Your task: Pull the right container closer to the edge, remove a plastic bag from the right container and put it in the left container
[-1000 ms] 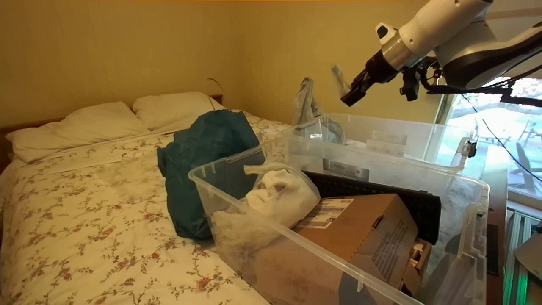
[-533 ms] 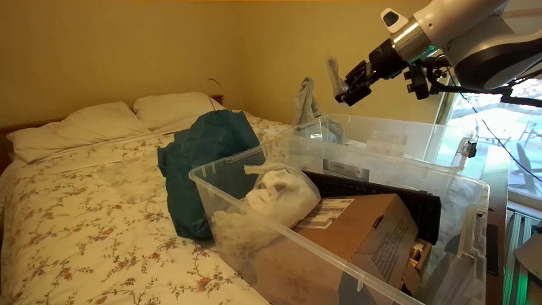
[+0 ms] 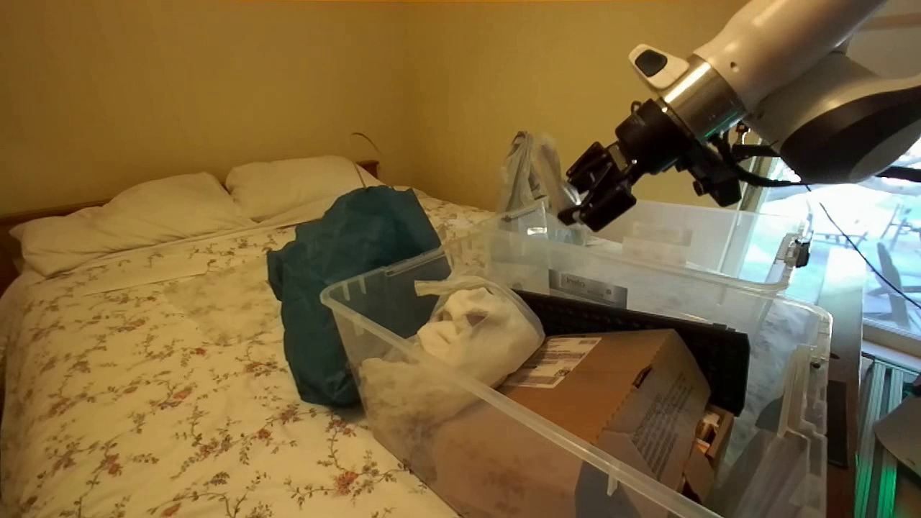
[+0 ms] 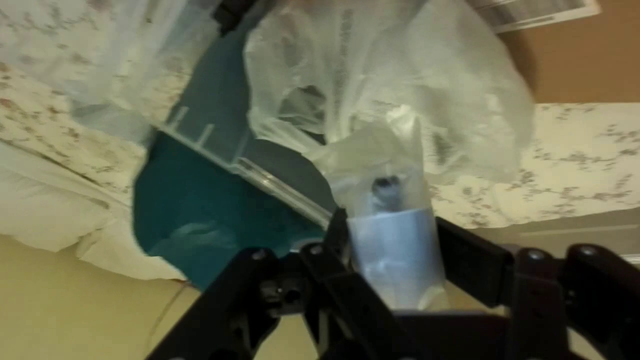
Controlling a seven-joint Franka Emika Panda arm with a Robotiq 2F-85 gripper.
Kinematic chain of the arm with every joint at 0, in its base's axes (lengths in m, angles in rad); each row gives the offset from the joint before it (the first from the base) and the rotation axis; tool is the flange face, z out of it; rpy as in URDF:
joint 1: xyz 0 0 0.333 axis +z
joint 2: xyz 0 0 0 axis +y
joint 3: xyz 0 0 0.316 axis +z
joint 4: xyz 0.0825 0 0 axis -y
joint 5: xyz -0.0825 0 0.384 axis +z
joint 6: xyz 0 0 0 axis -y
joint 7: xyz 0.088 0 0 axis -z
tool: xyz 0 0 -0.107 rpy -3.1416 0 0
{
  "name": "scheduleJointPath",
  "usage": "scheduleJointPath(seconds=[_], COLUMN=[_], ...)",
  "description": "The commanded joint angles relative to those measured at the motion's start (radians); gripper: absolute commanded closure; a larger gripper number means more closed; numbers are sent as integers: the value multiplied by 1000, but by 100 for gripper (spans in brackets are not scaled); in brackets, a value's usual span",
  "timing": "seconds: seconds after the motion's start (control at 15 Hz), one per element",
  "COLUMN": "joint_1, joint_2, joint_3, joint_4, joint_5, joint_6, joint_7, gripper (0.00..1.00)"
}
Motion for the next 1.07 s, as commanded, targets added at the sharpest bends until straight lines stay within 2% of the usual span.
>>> scheduleJointPath(seconds=[0.0,0.07,0.2,0.33,0.4,0.47,0.53,0.67,0.73,0.87,1.0], joint_1=[230,324,486,504,495,327,278,143,88,-21,-110], joint_2=[112,132,129,143,158,177,197,226,240,267,279], joint_3=[-110,-166,-265,-291,-306,-148,-128,-41,3,90,170], joint_4=[-12,-25,-44,-1,26,45,78,137,168,215,238], joint_5=[234,320,482,595,610,704,693,695,707,717,713], joint_6=[71,66,-39,-185,-240,-272,-283,-296,-315,-345,-362], joint_7=[-181,-238,-340,-419,-438,-517,-521,-551,-572,-601,-604], gripper=[83,83,83,83,83,83,83,83,33,26,12])
